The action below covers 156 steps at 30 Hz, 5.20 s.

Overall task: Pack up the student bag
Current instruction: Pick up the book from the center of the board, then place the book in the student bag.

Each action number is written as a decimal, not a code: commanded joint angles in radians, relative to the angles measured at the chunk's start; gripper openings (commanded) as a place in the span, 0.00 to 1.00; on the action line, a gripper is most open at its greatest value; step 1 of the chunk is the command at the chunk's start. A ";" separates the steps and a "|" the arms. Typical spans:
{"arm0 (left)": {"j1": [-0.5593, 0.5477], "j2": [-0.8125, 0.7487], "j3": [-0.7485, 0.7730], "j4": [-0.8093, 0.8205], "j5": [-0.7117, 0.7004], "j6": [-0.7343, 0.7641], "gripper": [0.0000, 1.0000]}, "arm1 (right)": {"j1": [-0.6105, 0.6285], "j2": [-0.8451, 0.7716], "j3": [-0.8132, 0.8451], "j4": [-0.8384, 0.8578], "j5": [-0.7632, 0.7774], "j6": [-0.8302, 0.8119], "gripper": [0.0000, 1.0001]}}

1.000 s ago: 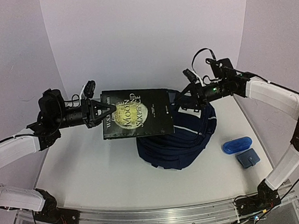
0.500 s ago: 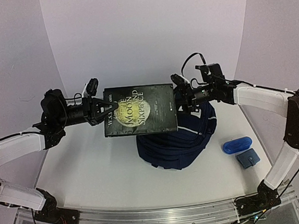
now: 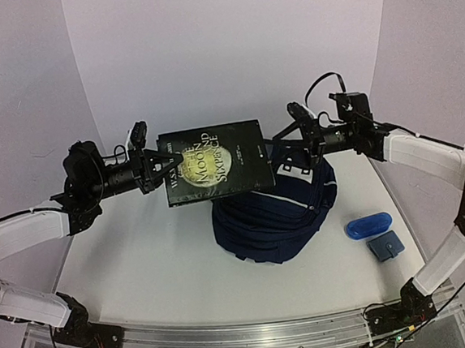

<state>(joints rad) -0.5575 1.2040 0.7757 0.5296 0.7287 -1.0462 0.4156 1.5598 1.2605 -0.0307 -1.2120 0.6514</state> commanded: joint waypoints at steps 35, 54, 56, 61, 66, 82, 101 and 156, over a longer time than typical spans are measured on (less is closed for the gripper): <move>-0.005 0.146 0.037 0.435 0.096 -0.181 0.01 | 0.183 0.094 0.105 -0.056 -0.010 -0.113 0.78; -0.015 0.027 0.094 -0.246 0.167 0.139 0.51 | 0.178 0.135 0.126 -0.049 0.019 -0.058 0.05; -0.015 0.015 0.056 -0.198 0.174 0.118 0.40 | 0.174 0.144 0.134 -0.049 0.008 -0.059 0.04; -0.014 -0.021 -0.021 -0.064 0.155 0.056 0.02 | 0.164 0.146 0.145 -0.071 0.097 -0.091 0.19; -0.013 -0.075 -0.076 -0.035 0.047 0.011 0.00 | 0.126 0.154 0.231 -0.422 0.514 -0.408 0.62; 0.002 -0.506 -0.219 -0.446 -0.560 -0.120 0.00 | 0.427 0.157 0.160 -0.560 1.114 -0.914 0.51; 0.005 -0.586 -0.251 -0.517 -0.536 -0.138 0.00 | 0.513 0.270 0.248 -0.559 1.309 -0.943 0.18; -0.111 0.691 0.162 0.504 -0.463 -0.339 0.15 | 0.504 0.354 0.762 -0.627 0.990 -0.809 0.00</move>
<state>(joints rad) -0.6488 1.9229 0.8046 1.0131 0.3187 -1.4390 0.9031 1.9564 2.0180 -0.7846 -0.1376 -0.1634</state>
